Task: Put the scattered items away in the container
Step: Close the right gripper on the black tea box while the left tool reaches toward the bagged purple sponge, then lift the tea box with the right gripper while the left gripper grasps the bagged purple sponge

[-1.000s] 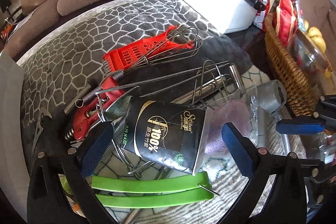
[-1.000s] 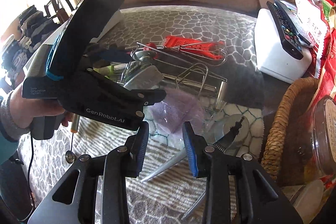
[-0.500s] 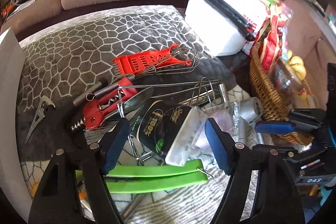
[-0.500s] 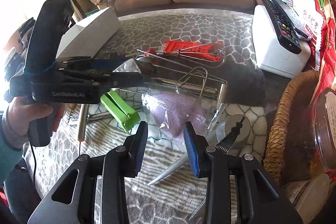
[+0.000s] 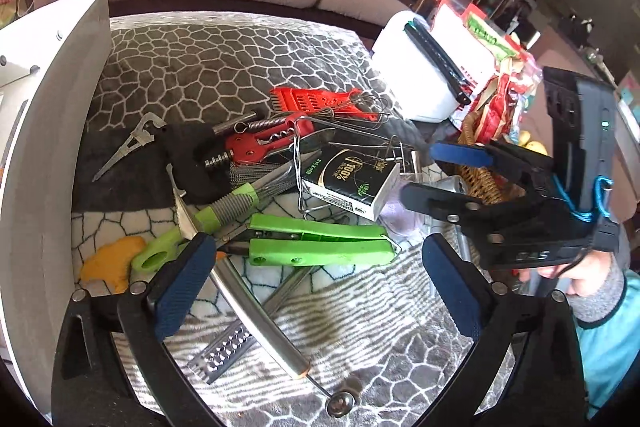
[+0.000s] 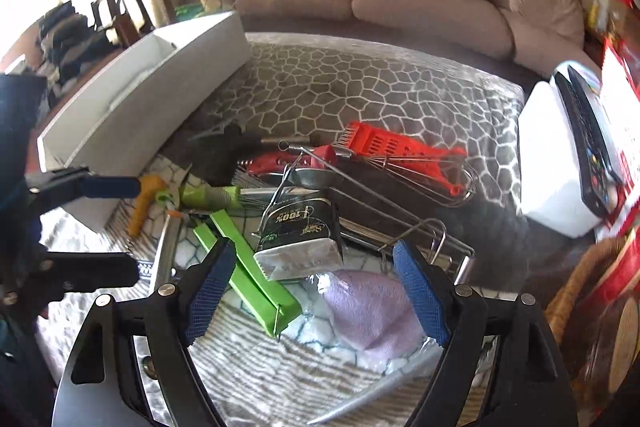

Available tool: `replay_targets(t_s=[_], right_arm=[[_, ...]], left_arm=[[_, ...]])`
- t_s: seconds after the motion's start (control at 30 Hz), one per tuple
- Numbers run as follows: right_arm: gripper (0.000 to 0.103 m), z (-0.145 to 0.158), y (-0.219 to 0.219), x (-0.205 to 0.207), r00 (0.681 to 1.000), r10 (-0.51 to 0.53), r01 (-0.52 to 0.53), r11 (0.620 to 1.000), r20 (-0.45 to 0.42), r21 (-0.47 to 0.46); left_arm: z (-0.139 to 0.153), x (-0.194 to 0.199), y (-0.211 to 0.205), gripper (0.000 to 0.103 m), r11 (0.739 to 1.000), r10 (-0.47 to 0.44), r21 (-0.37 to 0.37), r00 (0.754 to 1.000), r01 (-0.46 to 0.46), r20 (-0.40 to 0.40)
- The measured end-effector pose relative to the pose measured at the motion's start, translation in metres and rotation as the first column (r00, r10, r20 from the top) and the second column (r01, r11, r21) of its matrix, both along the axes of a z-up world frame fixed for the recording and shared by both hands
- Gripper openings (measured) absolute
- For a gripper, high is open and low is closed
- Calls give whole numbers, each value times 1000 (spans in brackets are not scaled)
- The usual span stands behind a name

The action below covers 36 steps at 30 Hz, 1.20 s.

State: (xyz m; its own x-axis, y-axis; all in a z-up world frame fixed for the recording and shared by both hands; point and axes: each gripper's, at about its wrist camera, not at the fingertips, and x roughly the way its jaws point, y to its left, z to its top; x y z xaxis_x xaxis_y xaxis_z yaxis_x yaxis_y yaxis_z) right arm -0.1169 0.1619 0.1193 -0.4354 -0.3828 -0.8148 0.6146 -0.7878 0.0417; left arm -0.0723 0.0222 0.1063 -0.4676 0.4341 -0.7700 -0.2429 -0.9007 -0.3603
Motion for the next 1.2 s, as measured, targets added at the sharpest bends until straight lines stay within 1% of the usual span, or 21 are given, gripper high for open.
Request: replay_targets(t_s=[0.1, 0.2, 0.23, 0.27, 0.3, 0.33, 0.4, 0.5, 0.57, 0.6, 0.67, 0.73, 0.77, 0.8, 0.83, 0.87, 0.9, 0.97, 1.0, 1.07, 1.2], right_arm=[[84, -19, -17, -8, 999, 34, -35, 998, 24, 58], [84, -32, -27, -14, 999, 30, -33, 995, 25, 94], [82, -36, -29, -16, 999, 32, -35, 994, 32, 100], [69, -39, -29, -18, 998, 37, -41, 994, 44, 99], [53, -41, -29, -19, 997, 40, -46, 995, 63, 94], [54, -42, -27, -20, 996, 35, -41, 995, 77, 87], [54, -34, -17, -18, 997, 15, -19, 998, 72, 54], [54, -8, 5, -13, 998, -24, 26, 999, 63, -24], [54, 11, 28, -10, 995, -67, 73, 994, 70, -85], [54, 20, 39, -8, 993, -87, 96, 988, 77, -119], [54, 37, 61, -2, 989, -118, 134, 972, 91, -192], [54, 50, 82, 6, 984, -144, 166, 954, 104, -251], [54, 54, 91, 9, 981, -155, 181, 944, 114, -275], [54, 57, 100, 12, 978, -165, 196, 935, 124, -294], [54, 60, 109, 15, 976, -177, 209, 927, 130, -311], [54, 63, 118, 19, 973, -187, 221, 920, 132, -324], [54, 66, 126, 22, 972, -195, 228, 916, 130, -331], [54, 69, 141, 28, 970, -207, 239, 911, 126, -337], [54, 69, 147, 30, 969, -211, 242, 910, 126, -338], [54, 69, 156, 33, 968, -216, 246, 908, 125, -340], [54, 66, 170, 38, 966, -220, 256, 892, 135, -373]], left_arm=[[-5, 9, -4, 103, 1000, -2, 1, 1000, 2, 2], [-12, 11, -8, 103, 1000, 6, 7, 1000, -6, 20], [-14, 11, -9, 103, 1000, 9, 11, 1000, -9, 25], [-15, 10, -10, 103, 1000, 11, 15, 1000, -11, 29], [-16, 9, -10, 103, 1000, 12, 16, 999, -12, 32], [-16, 8, -10, 103, 1000, 11, 13, 999, -11, 32], [-14, 6, -6, 103, 1000, -6, -12, 1000, 6, 19], [-10, 4, 11, 103, 995, -71, -75, 998, 70, -2], [-8, 4, 25, 103, 992, -100, -73, 995, 100, 3], [-8, 4, 32, 103, 993, -106, -40, 994, 107, 16], [-10, 2, 47, 103, 991, -117, 72, 992, 113, 54], [-14, -5, 60, 103, 976, -114, 195, 988, 93, 102], [-17, -13, 64, 103, 968, -102, 241, 986, 68, 131], [-20, -23, 67, 103, 960, -92, 275, 983, 46, 159], [-22, -34, 70, 103, 957, -87, 287, 981, 34, 174], [-22, -44, 74, 103, 962, -91, 270, 981, 42, 172], [-21, -53, 80, 103, 970, -111, 231, 981, 73, 159], [-19, -70, 97, 103, 983, -169, 90, 975, 157, 142], [-19, -75, 106, 103, 979, -202, 8, 971, 203, 131], [-21, -82, 121, 103, 955, -257, -122, 959, 272, 121], [-39, -94, 136, 103, 910, -280, -267, 945, 318, 170]])
